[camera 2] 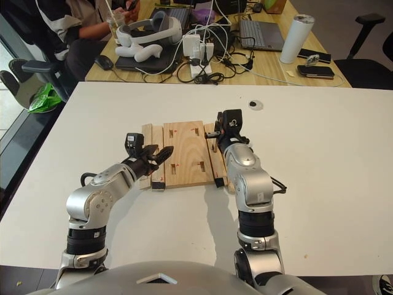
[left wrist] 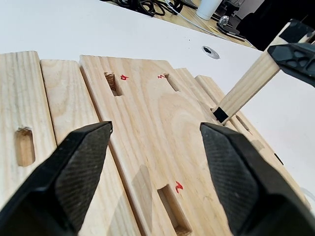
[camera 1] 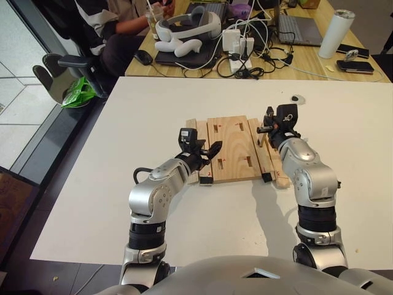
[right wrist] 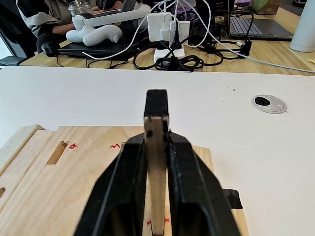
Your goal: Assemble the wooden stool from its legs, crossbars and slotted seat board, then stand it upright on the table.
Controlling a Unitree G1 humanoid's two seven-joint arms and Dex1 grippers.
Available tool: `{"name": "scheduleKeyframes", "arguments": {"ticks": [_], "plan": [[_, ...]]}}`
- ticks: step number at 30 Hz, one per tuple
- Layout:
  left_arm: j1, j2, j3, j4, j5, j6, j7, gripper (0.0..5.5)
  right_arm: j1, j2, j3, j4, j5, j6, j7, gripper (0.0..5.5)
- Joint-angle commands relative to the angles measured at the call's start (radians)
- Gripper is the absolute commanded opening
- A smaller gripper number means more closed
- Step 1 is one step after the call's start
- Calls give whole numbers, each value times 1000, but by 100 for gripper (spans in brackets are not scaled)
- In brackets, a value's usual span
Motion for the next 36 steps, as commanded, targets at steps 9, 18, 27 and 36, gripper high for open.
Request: {"name": "scheduleKeyframes", "arguments": {"ticks": [9,18,27,36], "plan": [[-16,22,-2,-22,5,-3,-3,331,181,-22,11,-87,-3,22,5,40],[-24,31,-4,-16,5,0,-8,334,107,7,-23,-74,4,-34,-14,75],[-29,31,-6,-13,3,5,-10,334,47,-1,-14,-183,-11,-74,-15,164],[-36,28,-10,-10,0,6,-12,334,-353,8,-141,-48,22,-160,-65,164]]}}
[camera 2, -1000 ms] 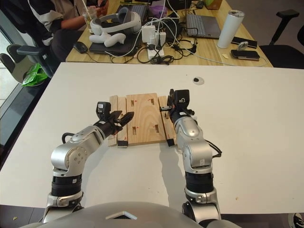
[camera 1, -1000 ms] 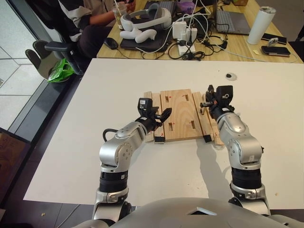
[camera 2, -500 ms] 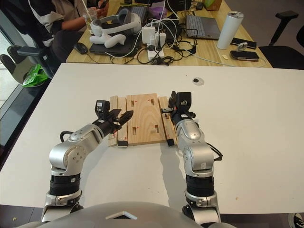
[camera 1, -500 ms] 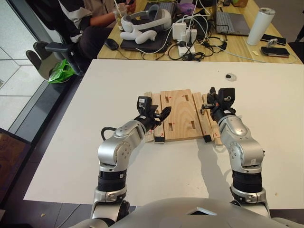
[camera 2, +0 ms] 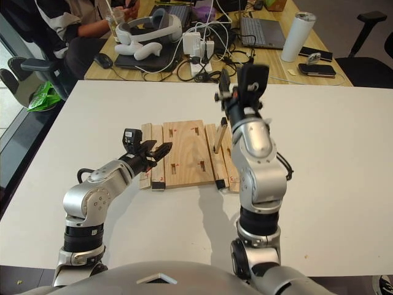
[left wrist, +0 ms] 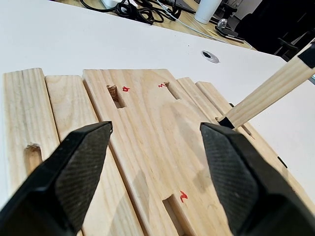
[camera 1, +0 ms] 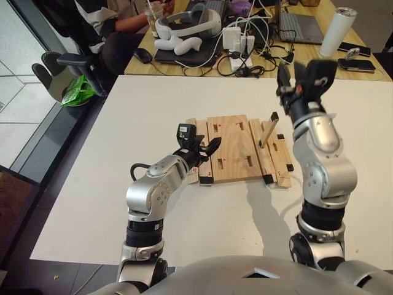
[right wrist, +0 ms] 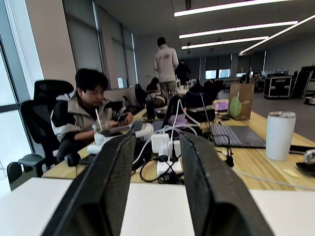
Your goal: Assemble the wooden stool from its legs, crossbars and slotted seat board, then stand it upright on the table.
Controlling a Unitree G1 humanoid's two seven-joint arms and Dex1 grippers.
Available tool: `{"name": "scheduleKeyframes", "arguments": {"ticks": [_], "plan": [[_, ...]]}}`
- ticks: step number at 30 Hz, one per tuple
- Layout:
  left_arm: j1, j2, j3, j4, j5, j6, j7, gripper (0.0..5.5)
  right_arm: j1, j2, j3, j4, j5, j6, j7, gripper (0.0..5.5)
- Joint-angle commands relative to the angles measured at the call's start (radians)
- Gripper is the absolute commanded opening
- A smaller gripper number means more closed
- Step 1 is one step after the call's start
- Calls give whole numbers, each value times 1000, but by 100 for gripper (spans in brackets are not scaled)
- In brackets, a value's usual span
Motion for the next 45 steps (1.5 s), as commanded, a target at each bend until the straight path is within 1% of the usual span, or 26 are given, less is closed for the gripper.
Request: {"name": "scheduleKeyframes", "arguments": {"ticks": [1,3,5,7,9,10,12,16,21,24,26,29,31,37,39,42,43,45], "plan": [[-15,1,-8,-5,-2,10,-2,334,-112,-15,-44,139,-2,-46,-20,164],[-11,4,-5,-13,7,0,5,334,-145,-23,-58,209,0,-94,-18,164],[-1,-1,-6,-32,42,-53,34,334,-121,-28,-59,283,-9,-149,-12,164],[6,-8,-20,-49,138,-170,106,334,-85,-27,-59,316,-9,-184,-9,164],[19,-41,0,-86,242,-285,230,334,-68,-29,-52,339,-1,-225,6,164],[29,-51,-3,-104,280,-324,267,334,-65,-30,-50,350,3,-241,12,164],[47,-65,-25,-128,313,-355,290,334,-72,-31,-51,370,12,-270,26,164],[47,-78,-41,-133,334,-369,290,334,-123,-36,-56,371,35,-274,49,164],[20,-75,-20,-111,330,-365,276,334,-136,-25,-52,360,71,-263,67,164],[14,-74,-14,-101,329,-362,266,334,-66,-16,-18,442,70,-278,105,164],[15,-77,-18,-95,328,-357,261,334,0,-26,17,556,55,-228,141,164],[22,-83,-31,-90,328,-347,254,334,80,-8,-14,705,83,-101,125,164],[26,-86,-37,-92,328,-343,249,334,98,-4,-18,711,92,-108,135,164],[23,-89,-32,-88,327,-340,245,334,60,5,-17,625,110,-213,155,164],[19,-89,-31,-85,326,-341,243,334,47,29,-38,554,152,-256,165,164],[15,-90,-31,-88,326,-337,240,334,29,85,-196,397,396,-228,147,164],[12,-89,-26,-90,323,-333,238,334,28,73,-263,343,475,-219,125,164],[13,-89,-14,-97,318,-325,240,334,28,39,-357,273,578,-204,83,164]]}}
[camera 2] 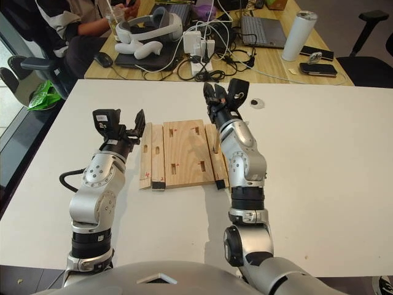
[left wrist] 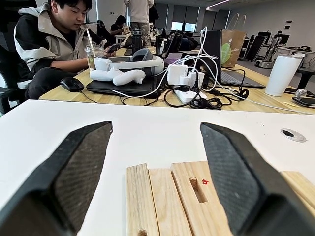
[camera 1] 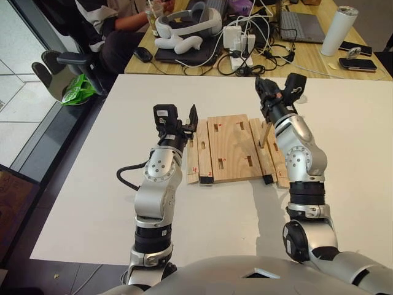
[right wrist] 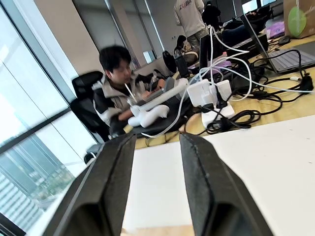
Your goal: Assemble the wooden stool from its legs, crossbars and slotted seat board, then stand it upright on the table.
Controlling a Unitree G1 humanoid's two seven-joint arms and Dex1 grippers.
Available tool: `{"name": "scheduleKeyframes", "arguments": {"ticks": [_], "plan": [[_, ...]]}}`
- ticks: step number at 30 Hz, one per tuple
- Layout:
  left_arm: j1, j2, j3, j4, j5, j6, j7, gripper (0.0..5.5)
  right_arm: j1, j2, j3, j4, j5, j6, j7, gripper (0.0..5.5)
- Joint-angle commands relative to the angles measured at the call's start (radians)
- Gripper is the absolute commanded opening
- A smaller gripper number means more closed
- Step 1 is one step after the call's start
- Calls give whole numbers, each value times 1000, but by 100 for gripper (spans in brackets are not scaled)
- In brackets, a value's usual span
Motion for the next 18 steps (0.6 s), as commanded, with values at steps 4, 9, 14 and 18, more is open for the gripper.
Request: {"name": "scheduleKeyframes", "arguments": {"ticks": [4,9,14,18], "plan": [[-4,-9,39,-9,-16,38,4,334,46,-116,-302,-274,375,108,-182,164],[-18,-23,32,-3,-16,46,2,334,287,-162,-75,-290,184,286,-263,164],[-37,-19,22,7,-17,51,-13,334,376,-113,152,-312,101,386,-255,164],[-41,-12,34,8,-17,55,-15,334,394,-148,365,-461,159,426,-54,164]]}}
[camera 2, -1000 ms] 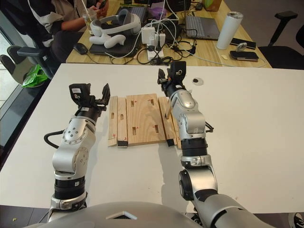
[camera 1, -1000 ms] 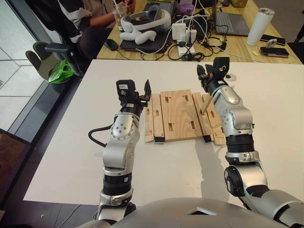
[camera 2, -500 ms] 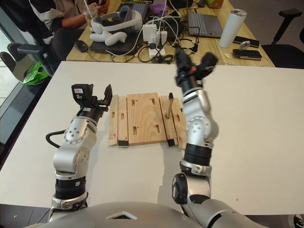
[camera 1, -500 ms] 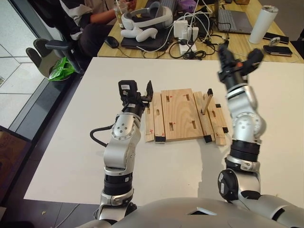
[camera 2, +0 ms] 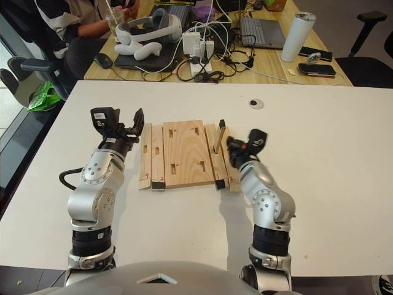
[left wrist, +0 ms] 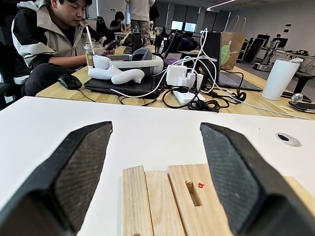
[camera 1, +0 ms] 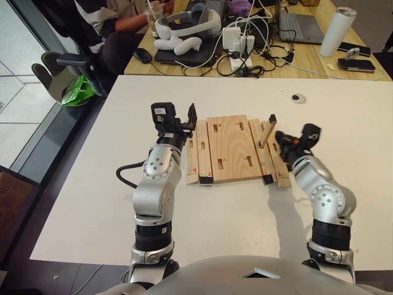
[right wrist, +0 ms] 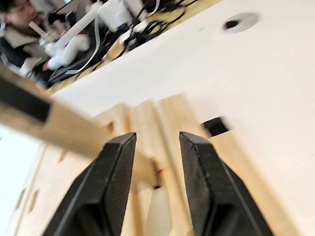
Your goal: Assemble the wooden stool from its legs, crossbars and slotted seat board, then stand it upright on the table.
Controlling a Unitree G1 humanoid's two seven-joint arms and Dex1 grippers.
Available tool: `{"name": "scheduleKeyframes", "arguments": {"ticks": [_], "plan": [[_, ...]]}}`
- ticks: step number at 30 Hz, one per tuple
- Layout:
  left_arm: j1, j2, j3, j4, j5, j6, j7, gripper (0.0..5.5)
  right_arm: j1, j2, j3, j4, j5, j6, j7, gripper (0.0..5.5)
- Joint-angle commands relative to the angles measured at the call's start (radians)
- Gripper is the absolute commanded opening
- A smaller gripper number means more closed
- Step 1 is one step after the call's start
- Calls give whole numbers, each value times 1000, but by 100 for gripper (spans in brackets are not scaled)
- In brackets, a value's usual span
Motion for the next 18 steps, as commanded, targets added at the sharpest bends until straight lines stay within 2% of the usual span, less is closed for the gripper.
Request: {"name": "scheduleKeyframes", "arguments": {"ticks": [1,3,7,13,18], "plan": [[-10,6,7,9,0,17,-3,334,1,-44,153,-124,31,24,151,164],[-5,0,6,9,1,17,-1,334,-6,-65,151,-153,14,-1,174,164],[17,-11,-7,0,5,16,4,334,-86,-50,57,-147,-20,-55,120,174],[11,-15,-15,3,4,17,7,334,-229,-55,-61,23,-152,-47,-41,174],[2,-11,-21,16,-2,21,-6,334,-290,14,-145,177,-124,-39,-76,174]]}}
